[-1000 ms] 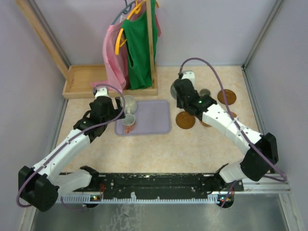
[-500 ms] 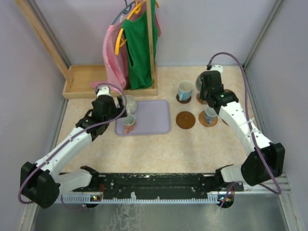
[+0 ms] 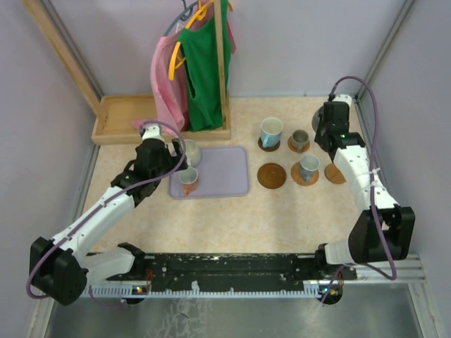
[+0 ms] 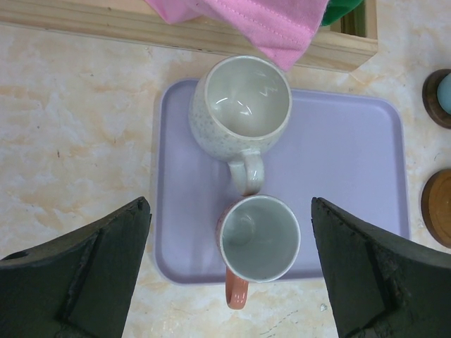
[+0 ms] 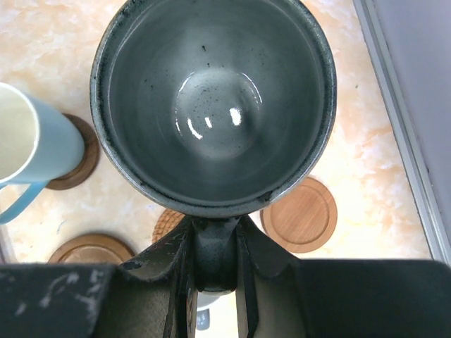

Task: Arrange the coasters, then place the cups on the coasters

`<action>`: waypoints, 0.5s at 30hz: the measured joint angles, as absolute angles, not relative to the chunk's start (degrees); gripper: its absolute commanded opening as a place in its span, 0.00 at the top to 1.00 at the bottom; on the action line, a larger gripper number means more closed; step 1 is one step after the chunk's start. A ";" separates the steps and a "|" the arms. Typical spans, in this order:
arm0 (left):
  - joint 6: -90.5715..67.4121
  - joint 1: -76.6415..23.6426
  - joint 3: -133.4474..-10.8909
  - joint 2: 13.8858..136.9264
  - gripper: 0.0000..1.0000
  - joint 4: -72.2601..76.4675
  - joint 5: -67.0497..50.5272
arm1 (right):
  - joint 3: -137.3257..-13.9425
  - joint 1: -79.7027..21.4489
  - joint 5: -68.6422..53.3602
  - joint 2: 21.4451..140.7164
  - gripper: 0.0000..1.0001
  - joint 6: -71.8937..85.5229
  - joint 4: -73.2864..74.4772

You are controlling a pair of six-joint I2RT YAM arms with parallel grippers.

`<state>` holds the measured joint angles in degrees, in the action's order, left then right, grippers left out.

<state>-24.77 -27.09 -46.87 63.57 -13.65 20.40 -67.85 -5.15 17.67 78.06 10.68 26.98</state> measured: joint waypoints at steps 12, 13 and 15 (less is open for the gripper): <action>-25.15 -26.87 -46.81 66.04 0.00 -14.09 18.81 | -64.79 1.83 14.79 82.98 1.00 7.22 19.90; -25.19 -26.87 -46.81 66.06 0.00 -14.09 18.79 | -64.12 2.26 14.59 83.22 1.00 7.05 19.40; -25.21 -26.85 -46.81 66.13 0.00 -14.09 18.76 | -62.94 3.22 14.20 83.77 1.00 6.76 18.76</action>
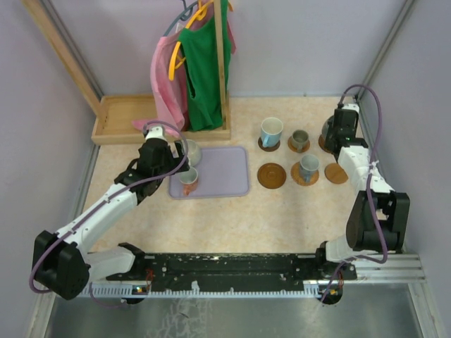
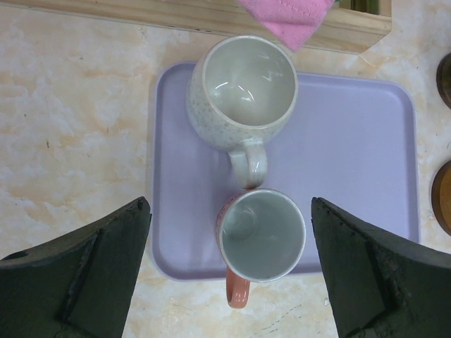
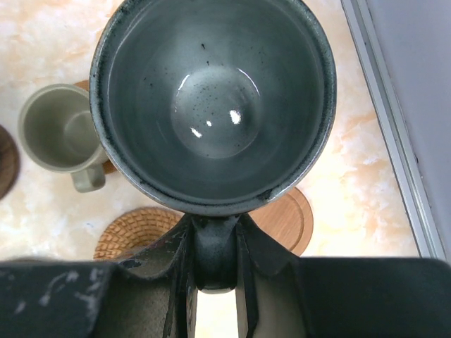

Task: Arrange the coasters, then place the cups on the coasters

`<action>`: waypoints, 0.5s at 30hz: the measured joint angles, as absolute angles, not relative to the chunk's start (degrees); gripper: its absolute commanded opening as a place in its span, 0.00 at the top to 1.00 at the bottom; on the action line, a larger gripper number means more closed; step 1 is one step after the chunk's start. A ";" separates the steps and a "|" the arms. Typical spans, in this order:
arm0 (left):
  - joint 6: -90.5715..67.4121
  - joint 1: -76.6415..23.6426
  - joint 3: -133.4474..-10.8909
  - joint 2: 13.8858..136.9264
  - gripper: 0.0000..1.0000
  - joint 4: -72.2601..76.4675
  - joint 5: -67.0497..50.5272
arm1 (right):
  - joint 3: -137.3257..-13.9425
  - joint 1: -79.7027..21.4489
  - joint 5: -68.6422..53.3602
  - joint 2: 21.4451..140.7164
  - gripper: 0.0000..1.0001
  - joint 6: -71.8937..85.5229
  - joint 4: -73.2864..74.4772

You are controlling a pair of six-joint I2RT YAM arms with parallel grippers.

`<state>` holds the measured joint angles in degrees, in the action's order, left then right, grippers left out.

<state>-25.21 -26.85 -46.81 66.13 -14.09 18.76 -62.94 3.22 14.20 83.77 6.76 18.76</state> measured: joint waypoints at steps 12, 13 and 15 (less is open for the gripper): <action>-25.21 -26.83 -46.81 66.46 0.00 -14.06 18.76 | -60.27 4.62 13.45 87.57 1.00 4.73 12.16; -25.21 -26.83 -46.81 66.46 0.00 -14.06 18.76 | -60.07 4.64 13.45 87.85 1.00 4.60 11.53; -25.21 -26.79 -46.81 66.52 0.00 -14.04 18.76 | -59.61 4.67 13.41 88.25 1.00 4.45 10.48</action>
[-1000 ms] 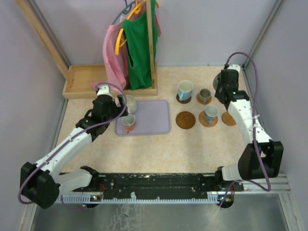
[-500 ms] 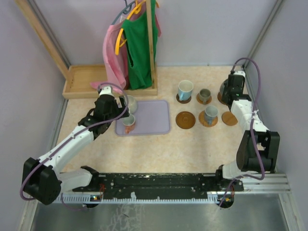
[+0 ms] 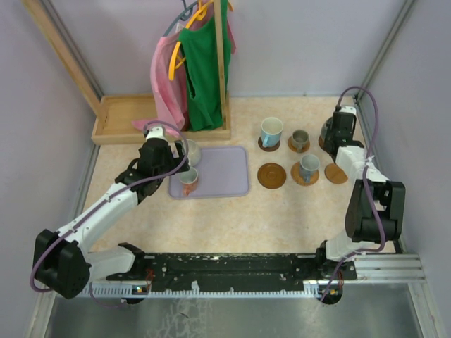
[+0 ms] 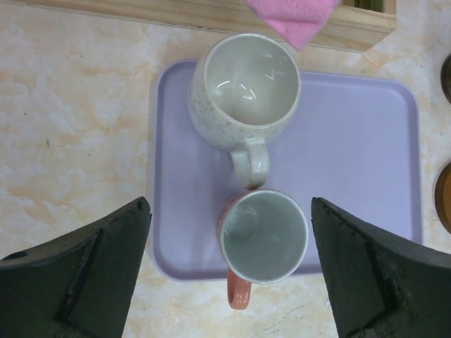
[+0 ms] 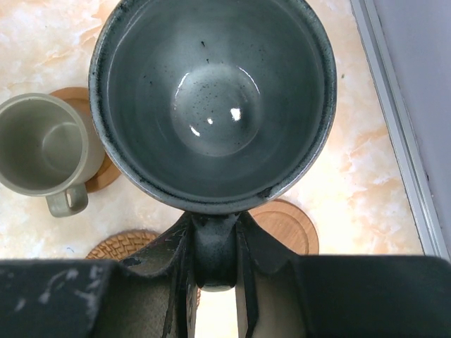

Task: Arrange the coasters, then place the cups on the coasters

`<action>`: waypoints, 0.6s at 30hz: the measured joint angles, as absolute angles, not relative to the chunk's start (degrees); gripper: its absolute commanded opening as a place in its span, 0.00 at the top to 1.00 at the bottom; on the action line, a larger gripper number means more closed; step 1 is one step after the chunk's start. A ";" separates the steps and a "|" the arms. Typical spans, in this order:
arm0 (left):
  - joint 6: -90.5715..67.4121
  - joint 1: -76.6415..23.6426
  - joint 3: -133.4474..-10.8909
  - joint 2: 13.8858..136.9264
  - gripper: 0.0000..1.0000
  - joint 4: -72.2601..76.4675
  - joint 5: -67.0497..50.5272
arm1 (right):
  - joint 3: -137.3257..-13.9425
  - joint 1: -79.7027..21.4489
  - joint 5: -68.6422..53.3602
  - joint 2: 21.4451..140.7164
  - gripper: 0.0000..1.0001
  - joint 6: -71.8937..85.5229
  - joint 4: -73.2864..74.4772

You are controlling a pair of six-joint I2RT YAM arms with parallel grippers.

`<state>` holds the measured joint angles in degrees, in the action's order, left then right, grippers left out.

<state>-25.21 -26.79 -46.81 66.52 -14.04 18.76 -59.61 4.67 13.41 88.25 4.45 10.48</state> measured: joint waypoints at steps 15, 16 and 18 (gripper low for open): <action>-25.21 -26.46 -46.81 67.13 0.00 -14.04 18.90 | -59.53 6.55 12.49 93.76 1.00 4.71 6.87; -25.21 -26.46 -46.81 67.22 0.00 -14.04 18.90 | -59.53 6.57 12.45 94.04 1.00 4.71 6.59; -25.21 -26.37 -46.81 67.44 0.00 -14.04 18.90 | -59.55 6.57 12.27 94.80 1.00 4.71 6.04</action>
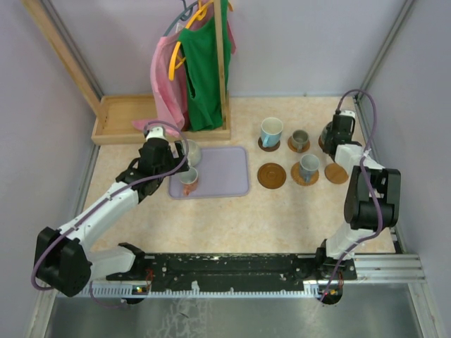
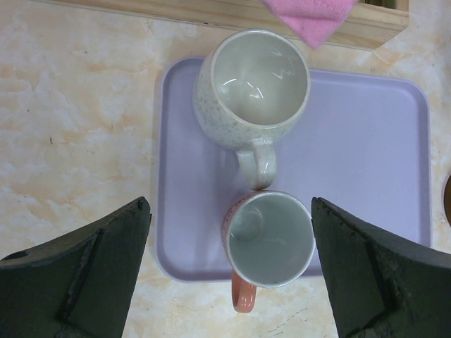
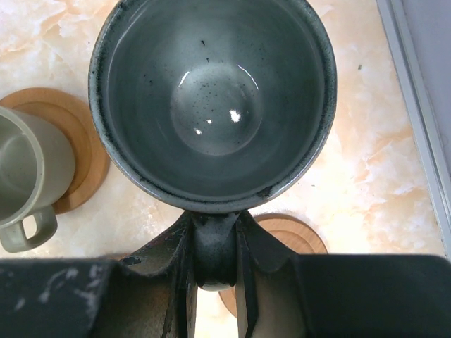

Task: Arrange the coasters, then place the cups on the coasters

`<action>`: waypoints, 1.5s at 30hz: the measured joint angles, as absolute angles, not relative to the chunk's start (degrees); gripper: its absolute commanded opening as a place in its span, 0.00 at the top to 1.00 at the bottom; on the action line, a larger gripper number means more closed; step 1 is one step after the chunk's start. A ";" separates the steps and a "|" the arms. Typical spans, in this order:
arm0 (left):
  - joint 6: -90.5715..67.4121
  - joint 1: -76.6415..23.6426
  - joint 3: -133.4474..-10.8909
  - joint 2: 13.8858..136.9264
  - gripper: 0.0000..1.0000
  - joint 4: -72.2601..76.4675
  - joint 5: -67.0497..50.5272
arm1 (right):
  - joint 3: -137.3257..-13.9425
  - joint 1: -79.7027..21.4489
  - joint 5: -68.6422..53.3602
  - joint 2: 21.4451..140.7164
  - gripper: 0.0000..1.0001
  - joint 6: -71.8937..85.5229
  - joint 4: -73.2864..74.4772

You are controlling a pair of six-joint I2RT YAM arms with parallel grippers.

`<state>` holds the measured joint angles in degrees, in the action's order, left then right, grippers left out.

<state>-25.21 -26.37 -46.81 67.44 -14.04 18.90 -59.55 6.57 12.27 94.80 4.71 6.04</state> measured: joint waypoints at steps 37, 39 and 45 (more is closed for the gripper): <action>-25.21 -25.34 -46.81 68.27 0.00 -13.85 19.25 | -62.78 8.01 11.49 100.88 0.98 7.20 6.85; -25.21 -25.34 -46.81 68.27 0.00 -13.85 19.25 | -62.78 8.01 11.51 100.88 0.94 7.33 6.85; -25.21 -25.34 -46.81 68.27 0.00 -13.85 19.22 | -62.78 8.01 11.55 100.88 0.81 7.68 6.90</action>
<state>-25.21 -25.34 -46.81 68.27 -13.85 19.22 -62.78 8.01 11.55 100.88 7.68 6.90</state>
